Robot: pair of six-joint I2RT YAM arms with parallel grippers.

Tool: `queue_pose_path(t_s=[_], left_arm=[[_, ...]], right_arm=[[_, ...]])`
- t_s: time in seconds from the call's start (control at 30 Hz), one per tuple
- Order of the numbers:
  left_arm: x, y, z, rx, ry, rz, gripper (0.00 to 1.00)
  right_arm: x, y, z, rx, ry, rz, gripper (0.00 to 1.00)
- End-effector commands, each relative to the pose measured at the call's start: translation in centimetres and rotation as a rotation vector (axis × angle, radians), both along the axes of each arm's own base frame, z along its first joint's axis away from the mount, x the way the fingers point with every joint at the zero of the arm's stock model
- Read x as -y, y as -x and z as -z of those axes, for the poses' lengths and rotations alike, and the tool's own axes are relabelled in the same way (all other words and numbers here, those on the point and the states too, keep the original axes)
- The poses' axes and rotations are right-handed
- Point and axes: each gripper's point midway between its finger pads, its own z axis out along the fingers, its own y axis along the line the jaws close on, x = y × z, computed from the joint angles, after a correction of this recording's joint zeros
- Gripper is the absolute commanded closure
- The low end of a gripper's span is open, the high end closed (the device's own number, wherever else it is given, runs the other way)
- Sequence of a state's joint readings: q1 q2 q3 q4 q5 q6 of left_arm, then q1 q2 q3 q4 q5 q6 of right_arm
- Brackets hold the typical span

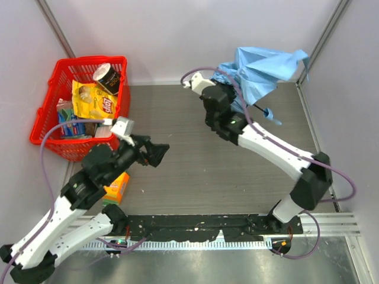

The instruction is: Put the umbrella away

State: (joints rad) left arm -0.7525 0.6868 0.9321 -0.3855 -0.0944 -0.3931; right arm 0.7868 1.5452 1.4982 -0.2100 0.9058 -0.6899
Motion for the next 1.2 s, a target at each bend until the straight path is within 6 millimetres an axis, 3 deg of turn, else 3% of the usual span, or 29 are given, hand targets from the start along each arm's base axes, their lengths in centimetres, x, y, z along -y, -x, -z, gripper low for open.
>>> queue_pose_path(t_s=[0.0,0.03,0.13,0.17,0.2,0.23,0.27,0.3,0.33,0.43,0.47,0.5,0.53,0.57,0.6,0.77,0.87,1.17], left_arm=[[-2.2,2.0,-3.4,0.112,0.192,-0.028,0.09],[-2.8,2.5,-3.4,0.118,0.198,-0.037,0.09],[-4.8,3.4,-3.3,0.126,0.199,-0.082,0.09],[-5.4,3.7,-3.3,0.129,0.198,-0.094,0.09],[-5.9,3.9,-3.3,0.135,0.199,-0.107,0.09],[-6.5,4.0,-3.2,0.135,0.194,-0.126,0.08],[-7.0,4.2,-3.1,0.137,0.195,-0.138,0.08],[-7.4,4.4,-3.0,0.137,0.195,-0.147,0.08],[-7.7,4.5,-2.8,0.135,0.194,-0.158,0.08],[-8.6,4.8,-2.3,0.129,0.208,-0.186,0.09],[-8.8,4.9,-2.1,0.131,0.214,-0.195,0.09],[-9.0,4.9,-2.1,0.133,0.218,-0.204,0.09],[-9.2,5.0,-2.0,0.135,0.22,-0.208,0.09],[-9.3,4.9,-2.0,0.139,0.22,-0.215,0.09],[-9.4,4.9,-1.9,0.137,0.213,-0.218,0.1],[-8.9,4.3,-1.4,0.122,0.187,-0.219,0.09],[-8.0,4.0,-1.0,0.105,0.185,-0.197,0.11],[-5.2,3.3,1.4,0.002,0.208,-0.132,0.13]], right_arm=[[1.1,-3.3,-1.2,0.19,0.338,0.173,0.99],[1.0,-3.8,-0.8,0.2,0.354,0.188,0.99],[-1.2,-5.4,5.8,0.127,0.445,0.156,0.99],[-1.6,-5.4,6.4,0.155,0.424,0.161,0.99],[-2.0,-5.5,9.5,0.116,0.467,0.16,0.99],[-2.5,-5.2,10.2,0.132,0.462,0.164,0.99],[-2.7,-5.0,12.9,0.099,0.502,0.174,0.99],[-3.4,-4.5,13.7,0.109,0.502,0.167,0.99],[-3.5,-4.0,16.3,0.07,0.544,0.161,0.99],[-5.4,-1.5,21.5,-0.027,0.568,0.092,0.99],[-6.4,-0.7,22.4,-0.028,0.485,0.063,0.99],[-6.7,0.0,23.8,-0.112,0.525,0.011,0.99],[-7.4,0.5,25.0,-0.127,0.374,0.008,0.99],[-7.6,1.3,26.5,-0.259,0.418,-0.068,0.99],[-7.7,1.8,27.5,-0.297,0.314,-0.062,0.99],[-7.9,7.1,34.5,-0.763,0.226,-0.238,0.99],[-7.2,10.2,36.9,-0.974,0.191,-0.278,0.99],[-9.5,14.7,38.0,-1.39,-0.147,-0.389,0.99]])
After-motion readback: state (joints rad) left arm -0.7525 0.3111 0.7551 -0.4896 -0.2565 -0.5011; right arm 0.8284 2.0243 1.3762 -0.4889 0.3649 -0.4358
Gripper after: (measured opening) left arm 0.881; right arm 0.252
